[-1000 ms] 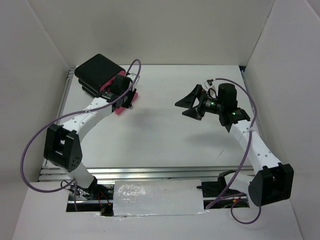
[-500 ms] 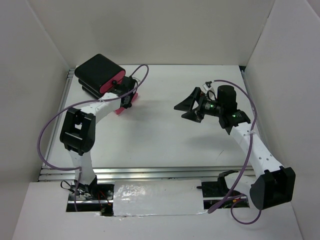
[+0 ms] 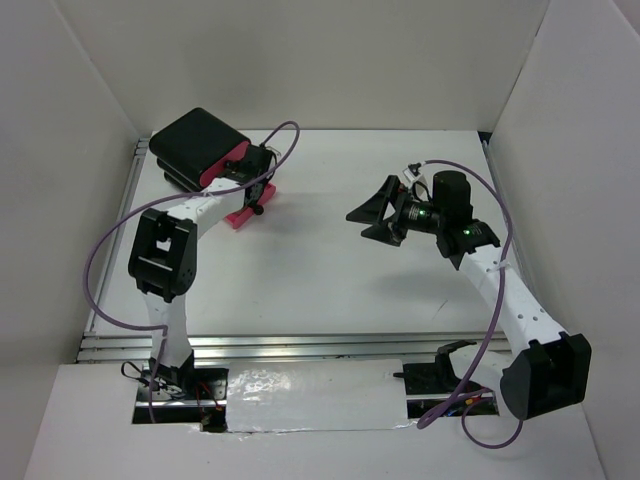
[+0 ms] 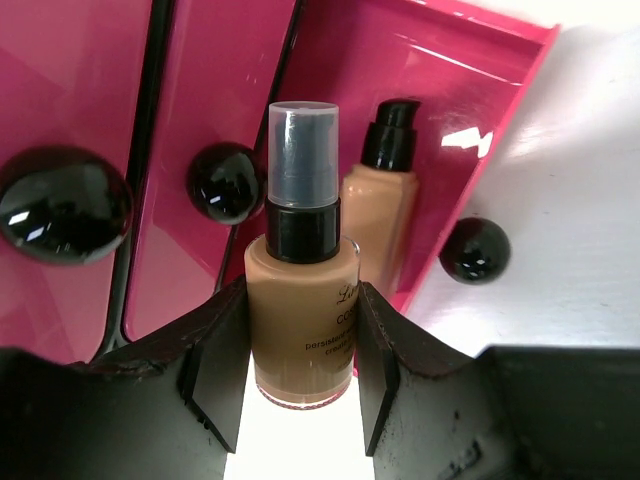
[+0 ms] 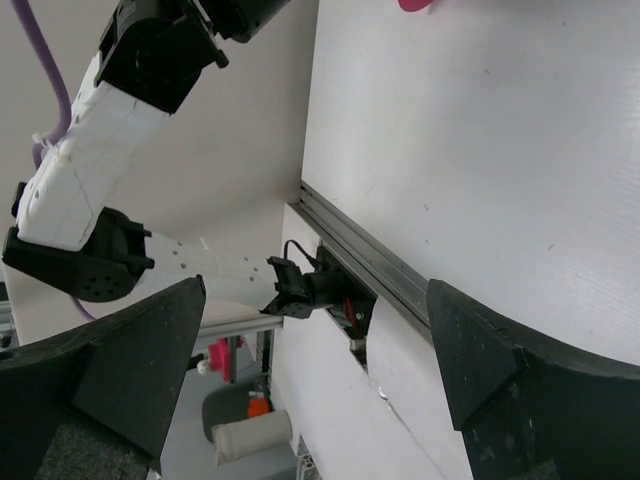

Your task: Organize the makeup

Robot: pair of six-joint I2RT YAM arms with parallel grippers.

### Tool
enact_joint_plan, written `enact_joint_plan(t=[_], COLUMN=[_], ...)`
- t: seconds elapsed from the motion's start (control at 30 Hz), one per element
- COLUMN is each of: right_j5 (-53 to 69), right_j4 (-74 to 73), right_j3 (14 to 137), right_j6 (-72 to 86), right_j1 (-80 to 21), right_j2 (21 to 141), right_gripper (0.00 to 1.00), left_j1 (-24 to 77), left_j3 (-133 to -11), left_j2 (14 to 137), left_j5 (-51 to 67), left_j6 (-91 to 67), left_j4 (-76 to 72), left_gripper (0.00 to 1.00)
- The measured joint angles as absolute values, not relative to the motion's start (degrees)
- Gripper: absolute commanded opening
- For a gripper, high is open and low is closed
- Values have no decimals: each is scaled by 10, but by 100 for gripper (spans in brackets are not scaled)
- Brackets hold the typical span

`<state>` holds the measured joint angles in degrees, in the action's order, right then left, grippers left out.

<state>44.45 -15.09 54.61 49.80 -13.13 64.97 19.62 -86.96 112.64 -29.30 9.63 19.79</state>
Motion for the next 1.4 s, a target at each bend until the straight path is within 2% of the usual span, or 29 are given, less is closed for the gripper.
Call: enact_joint_plan(t=[0.1,0.2,0.23,0.33,0.4,0.5,0.63,0.8,1.13,1.33,1.4], right_j5=[447,449,449,451,453,455,459,461,463,463,461], right_j4=[-151,-151,-151,-150,-150,-150,-148,-145,-145,-137,-138], right_j3=[546,546,546,546,546,546,546,546,546,546,546], right_j6=[498,498,498,498,499,499,499,501,500,500,500], right_j1=[-135,-138,-139,-140,-140,-140,-140,-143,-145,-145,-145], right_j2=[650,650,650,650,650,650,650,651,651,670,675], right_gripper=[100,100,100,100,100,100,100,100,100,100,100], left_j1=[195,194,193,192,192,192,192,189,184,190,191], left_j3=[-880,-882,-883,-885,-885,-885,-885,-885,-891,-896,-896], left_j2=[1141,1145,1146,1147,1148,1151,1153,1154,1154,1138,1129], left_j5=[-299,-305,-308,-318,-329,-336,-341,-350,-348,-333,-333], left_j6=[104,106,107,109,117,119,120,121,116,108,87], left_j4=[198,200,202,202,201,200,197,194,206,217,229], left_gripper=[21,29,34,40,41,47,62,71,68,59,61])
